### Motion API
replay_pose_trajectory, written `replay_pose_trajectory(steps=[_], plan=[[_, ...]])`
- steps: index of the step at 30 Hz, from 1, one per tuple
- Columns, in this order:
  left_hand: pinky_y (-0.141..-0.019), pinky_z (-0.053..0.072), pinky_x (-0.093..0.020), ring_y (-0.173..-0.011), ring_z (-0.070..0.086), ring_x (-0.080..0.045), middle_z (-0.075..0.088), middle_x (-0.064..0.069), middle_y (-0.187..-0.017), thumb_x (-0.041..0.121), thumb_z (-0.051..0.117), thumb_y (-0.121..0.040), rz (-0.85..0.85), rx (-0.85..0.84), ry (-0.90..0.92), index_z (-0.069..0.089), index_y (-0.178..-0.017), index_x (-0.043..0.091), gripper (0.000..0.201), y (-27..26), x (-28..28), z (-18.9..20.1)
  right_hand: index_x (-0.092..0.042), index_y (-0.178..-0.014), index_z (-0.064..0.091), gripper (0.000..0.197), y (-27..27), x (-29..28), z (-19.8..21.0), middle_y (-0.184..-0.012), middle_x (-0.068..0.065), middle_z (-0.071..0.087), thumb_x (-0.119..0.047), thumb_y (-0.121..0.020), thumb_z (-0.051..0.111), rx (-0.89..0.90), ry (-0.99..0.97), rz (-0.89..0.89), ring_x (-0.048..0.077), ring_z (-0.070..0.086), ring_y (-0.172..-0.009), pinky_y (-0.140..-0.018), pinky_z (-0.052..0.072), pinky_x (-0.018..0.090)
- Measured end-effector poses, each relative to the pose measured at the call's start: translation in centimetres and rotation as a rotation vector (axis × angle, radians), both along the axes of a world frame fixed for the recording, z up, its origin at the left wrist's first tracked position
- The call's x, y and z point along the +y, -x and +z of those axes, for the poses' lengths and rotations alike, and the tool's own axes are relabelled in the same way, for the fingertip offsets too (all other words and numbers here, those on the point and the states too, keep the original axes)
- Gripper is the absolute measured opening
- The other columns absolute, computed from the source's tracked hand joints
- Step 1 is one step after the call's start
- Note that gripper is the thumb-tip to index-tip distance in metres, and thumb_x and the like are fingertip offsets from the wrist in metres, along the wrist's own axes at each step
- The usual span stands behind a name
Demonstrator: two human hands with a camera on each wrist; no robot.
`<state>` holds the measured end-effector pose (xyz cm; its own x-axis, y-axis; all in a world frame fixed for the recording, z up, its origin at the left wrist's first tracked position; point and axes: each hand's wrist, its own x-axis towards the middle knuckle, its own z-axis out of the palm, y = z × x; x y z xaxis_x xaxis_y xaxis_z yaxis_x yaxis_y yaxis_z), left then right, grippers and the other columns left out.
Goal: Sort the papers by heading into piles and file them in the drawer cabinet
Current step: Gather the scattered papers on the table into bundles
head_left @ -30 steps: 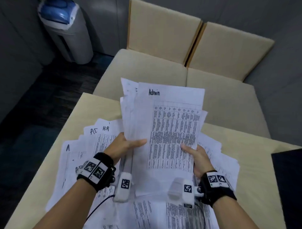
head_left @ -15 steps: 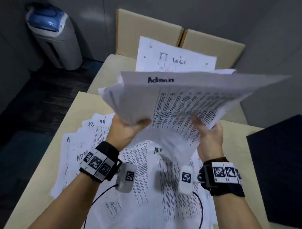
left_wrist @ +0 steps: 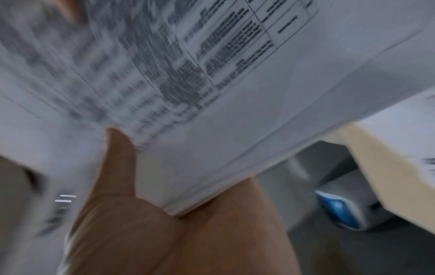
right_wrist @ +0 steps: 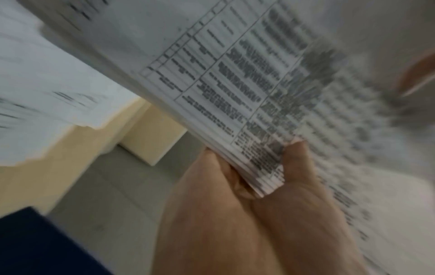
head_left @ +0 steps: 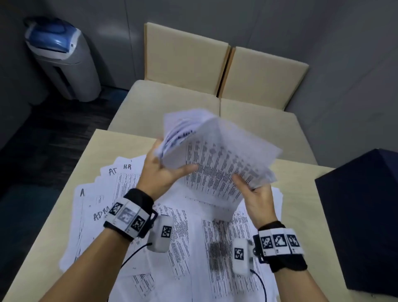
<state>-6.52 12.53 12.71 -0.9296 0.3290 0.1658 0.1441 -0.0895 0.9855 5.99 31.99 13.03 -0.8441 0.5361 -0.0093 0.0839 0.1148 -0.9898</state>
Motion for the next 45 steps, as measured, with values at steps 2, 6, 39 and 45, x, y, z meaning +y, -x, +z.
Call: replay_pose_trajectory(steps=[2, 6, 39, 45], plan=[[-0.091, 0.046, -0.016, -0.108, 0.060, -0.004, 0.064, 0.016, -0.116, 0.009, 0.077, -0.082, 0.048, 0.084, -0.026, 0.054, -0.123, 0.039, 0.056, -0.2, 1.3, 1.2, -0.005, -0.110, 0.070, 0.043, 0.5, -1.4, 0.8, -0.099, 0.018, 0.074, -0.043, -0.089, 0.068, 0.066, -0.107, -0.048, 0.045, 0.067, -0.091, -0.085, 0.056, 0.047], [-0.074, 0.053, -0.014, -0.081, 0.068, 0.003, 0.073, 0.021, -0.082, 0.004, 0.074, -0.083, 0.293, 0.012, -0.253, 0.063, -0.103, 0.018, 0.027, -0.3, 2.3, 3.6, -0.003, -0.132, 0.057, 0.037, 0.9, -3.1, 1.9, -0.124, -0.001, 0.069, -0.009, -0.095, 0.061, 0.252, -0.114, -0.093, 0.016, 0.063, -0.120, -0.104, 0.049, 0.035], [-0.074, 0.053, -0.024, -0.092, 0.070, -0.013, 0.074, -0.004, -0.105, 0.022, 0.076, -0.083, -0.259, -0.403, -0.067, 0.064, -0.110, 0.011, 0.032, 0.8, 5.8, 0.0, -0.016, -0.107, 0.070, 0.017, -7.6, 5.8, 0.5, -0.100, 0.002, 0.076, -0.019, -0.090, 0.069, -0.153, -0.046, -0.293, 0.016, 0.071, -0.097, -0.083, 0.055, 0.031], [-0.100, 0.046, -0.039, -0.122, 0.054, -0.023, 0.054, -0.003, -0.136, 0.041, 0.074, -0.084, -0.413, -0.237, 0.666, 0.048, -0.132, 0.015, 0.060, -6.6, 10.0, -8.9, -0.026, -0.083, 0.073, 0.005, -18.4, 19.1, 1.3, -0.086, 0.009, 0.074, -0.022, -0.082, 0.070, -0.488, -0.299, -0.668, 0.037, 0.071, -0.089, -0.081, 0.057, 0.056]])
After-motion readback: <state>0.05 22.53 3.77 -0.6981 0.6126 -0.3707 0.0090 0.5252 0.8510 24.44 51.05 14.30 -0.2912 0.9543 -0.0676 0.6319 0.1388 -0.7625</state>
